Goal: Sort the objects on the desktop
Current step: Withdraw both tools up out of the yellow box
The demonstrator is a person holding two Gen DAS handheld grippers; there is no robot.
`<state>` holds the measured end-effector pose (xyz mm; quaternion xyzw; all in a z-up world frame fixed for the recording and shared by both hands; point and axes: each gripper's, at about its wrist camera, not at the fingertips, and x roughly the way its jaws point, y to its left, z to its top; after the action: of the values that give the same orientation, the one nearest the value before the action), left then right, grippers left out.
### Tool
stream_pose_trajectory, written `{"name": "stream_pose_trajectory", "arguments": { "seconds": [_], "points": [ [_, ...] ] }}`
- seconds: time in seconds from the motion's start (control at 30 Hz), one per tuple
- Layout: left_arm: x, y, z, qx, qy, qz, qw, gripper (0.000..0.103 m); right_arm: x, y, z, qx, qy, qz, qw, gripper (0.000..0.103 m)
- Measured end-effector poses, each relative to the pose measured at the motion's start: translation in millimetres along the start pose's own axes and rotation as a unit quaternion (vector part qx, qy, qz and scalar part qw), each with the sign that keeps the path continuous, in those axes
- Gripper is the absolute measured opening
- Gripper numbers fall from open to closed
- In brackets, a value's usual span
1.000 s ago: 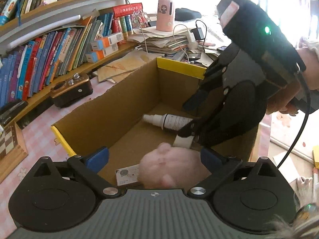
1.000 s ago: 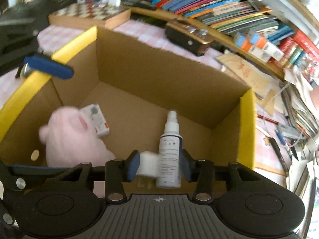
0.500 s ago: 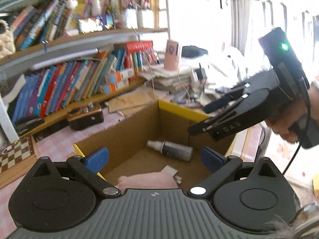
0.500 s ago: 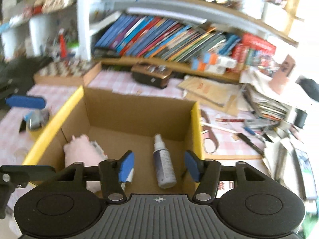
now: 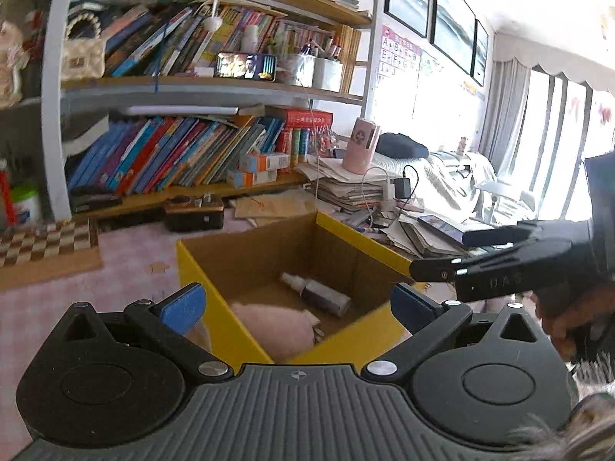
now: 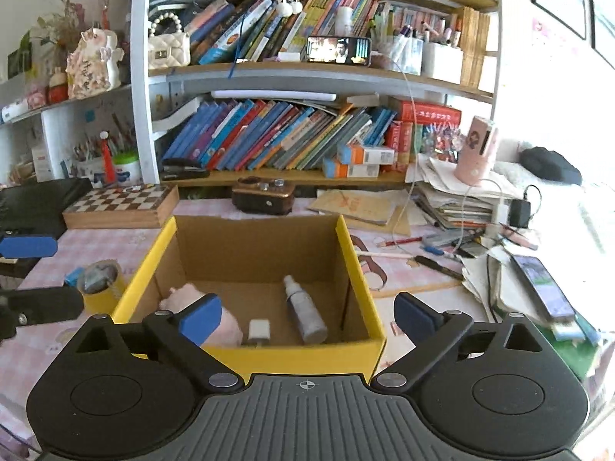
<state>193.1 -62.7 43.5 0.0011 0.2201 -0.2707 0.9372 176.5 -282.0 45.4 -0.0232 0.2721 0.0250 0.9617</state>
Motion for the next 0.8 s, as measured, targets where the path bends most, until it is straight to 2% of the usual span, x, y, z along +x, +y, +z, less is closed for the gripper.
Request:
{"name": "stream_pose_trajectory", "arguments": {
  "seconds": [0.23, 0.47, 0.63, 0.8],
  "points": [
    [-29.9, 2.6, -29.0, -0.035, 0.006, 0.015, 0.9993, 0.103, -22.2, 24.1, -38.5, 0.03, 0.019, -0.009, 0.999, 0.099],
    [-57.9, 5.5, -61.3, -0.06, 0.009, 0.05, 0.9969, 0.103, -36.3, 43.4, -66.9, 0.042, 0.034, -0.018, 0.998, 0.099],
    [-77.6, 5.4, -79.5, -0.077, 0.004, 0.066, 0.9948, 0.103, -48.6, 60.8, -83.9, 0.05, 0.027, -0.034, 0.998, 0.099],
    [-92.4, 3.9, -94.9, -0.073, 0.012, 0.08, 0.994, 0.103, -60.1, 84.5, -100.5, 0.036, 0.018, -0.042, 0.998, 0.099]
  ]
}}
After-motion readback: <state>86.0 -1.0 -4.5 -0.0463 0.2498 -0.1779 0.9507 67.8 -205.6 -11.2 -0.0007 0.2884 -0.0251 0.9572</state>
